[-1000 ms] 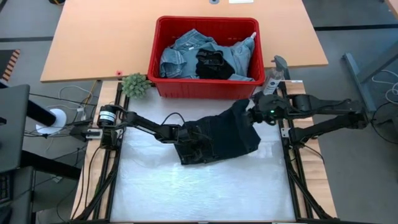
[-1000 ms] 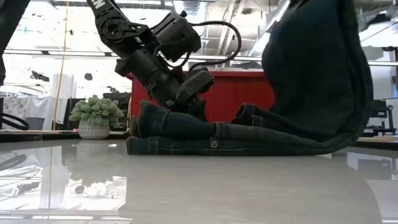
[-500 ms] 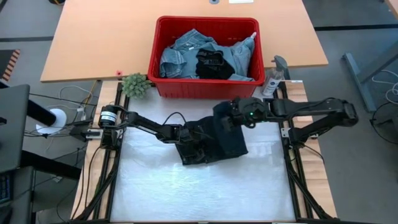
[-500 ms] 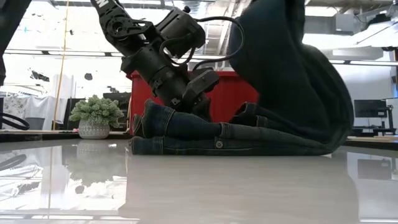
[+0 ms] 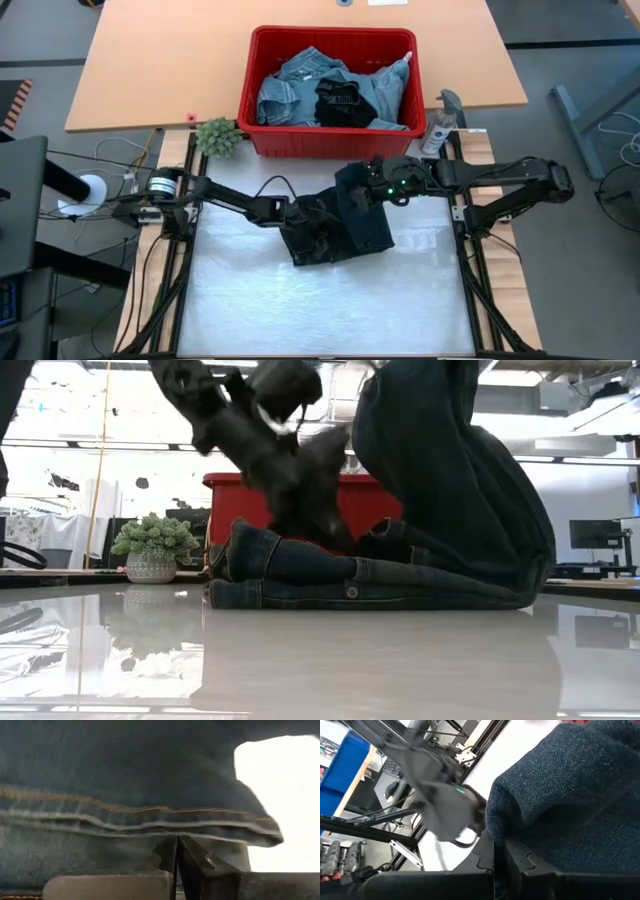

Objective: Fold Laundry from Bin
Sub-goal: Fold the black pants

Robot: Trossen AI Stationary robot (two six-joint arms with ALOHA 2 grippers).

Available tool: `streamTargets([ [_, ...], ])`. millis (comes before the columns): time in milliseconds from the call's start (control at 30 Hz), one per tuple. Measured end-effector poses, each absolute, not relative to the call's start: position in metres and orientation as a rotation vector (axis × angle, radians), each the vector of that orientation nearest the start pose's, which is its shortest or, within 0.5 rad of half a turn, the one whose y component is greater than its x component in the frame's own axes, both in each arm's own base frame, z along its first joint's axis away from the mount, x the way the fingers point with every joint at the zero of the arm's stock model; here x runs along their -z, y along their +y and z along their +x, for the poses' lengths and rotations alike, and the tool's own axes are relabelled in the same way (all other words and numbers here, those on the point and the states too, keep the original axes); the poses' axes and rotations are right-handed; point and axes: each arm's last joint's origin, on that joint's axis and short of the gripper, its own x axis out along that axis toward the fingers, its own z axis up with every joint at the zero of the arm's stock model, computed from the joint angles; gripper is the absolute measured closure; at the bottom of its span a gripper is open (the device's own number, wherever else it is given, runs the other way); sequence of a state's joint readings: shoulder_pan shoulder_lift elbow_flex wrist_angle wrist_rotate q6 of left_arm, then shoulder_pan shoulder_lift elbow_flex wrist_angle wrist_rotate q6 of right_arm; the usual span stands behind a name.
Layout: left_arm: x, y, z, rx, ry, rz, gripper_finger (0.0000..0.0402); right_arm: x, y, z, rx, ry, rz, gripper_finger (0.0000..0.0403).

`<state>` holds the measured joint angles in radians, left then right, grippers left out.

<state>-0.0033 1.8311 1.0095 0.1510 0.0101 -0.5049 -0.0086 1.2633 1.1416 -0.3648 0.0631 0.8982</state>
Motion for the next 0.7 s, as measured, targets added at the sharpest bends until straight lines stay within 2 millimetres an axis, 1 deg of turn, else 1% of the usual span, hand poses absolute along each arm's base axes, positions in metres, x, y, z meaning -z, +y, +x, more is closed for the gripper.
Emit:
streamTargets([
  [67, -0.174, -0.001, 0.370, -0.143, 0.650, -0.492, 0.0401, -0.340, -0.004, 0.276, 0.274, 0.425, 0.862, 0.0369],
  [167, -0.189, 0.001, 0.360, -0.121, 0.674, -0.504, 0.0401, -0.339, -0.005, 0.276, 0.277, 0.430, 0.860, 0.0369],
  [300, -0.210, -0.002, 0.340, -0.115, 0.751, -0.480, 0.0401, -0.337, -0.005, 0.274, 0.290, 0.452, 0.858, 0.0369],
  [400, -0.217, -0.008, 0.321, -0.142, 0.860, -0.429, 0.0401, -0.336, -0.006, 0.274, 0.295, 0.464, 0.857, 0.0369],
  [467, -0.216, -0.016, 0.310, -0.172, 0.940, -0.344, 0.0401, -0.336, -0.006, 0.274, 0.296, 0.466, 0.857, 0.0369],
  [533, -0.214, -0.026, 0.305, -0.187, 0.966, -0.276, 0.0401, -0.336, -0.006, 0.274, 0.296, 0.465, 0.857, 0.0369],
  [633, -0.199, -0.039, 0.298, -0.173, 0.972, -0.243, 0.0401, -0.336, -0.006, 0.273, 0.297, 0.467, 0.856, 0.0369],
  [700, -0.186, -0.041, 0.293, -0.186, 0.950, -0.254, 0.0401, -0.336, -0.006, 0.273, 0.296, 0.468, 0.856, 0.0369],
])
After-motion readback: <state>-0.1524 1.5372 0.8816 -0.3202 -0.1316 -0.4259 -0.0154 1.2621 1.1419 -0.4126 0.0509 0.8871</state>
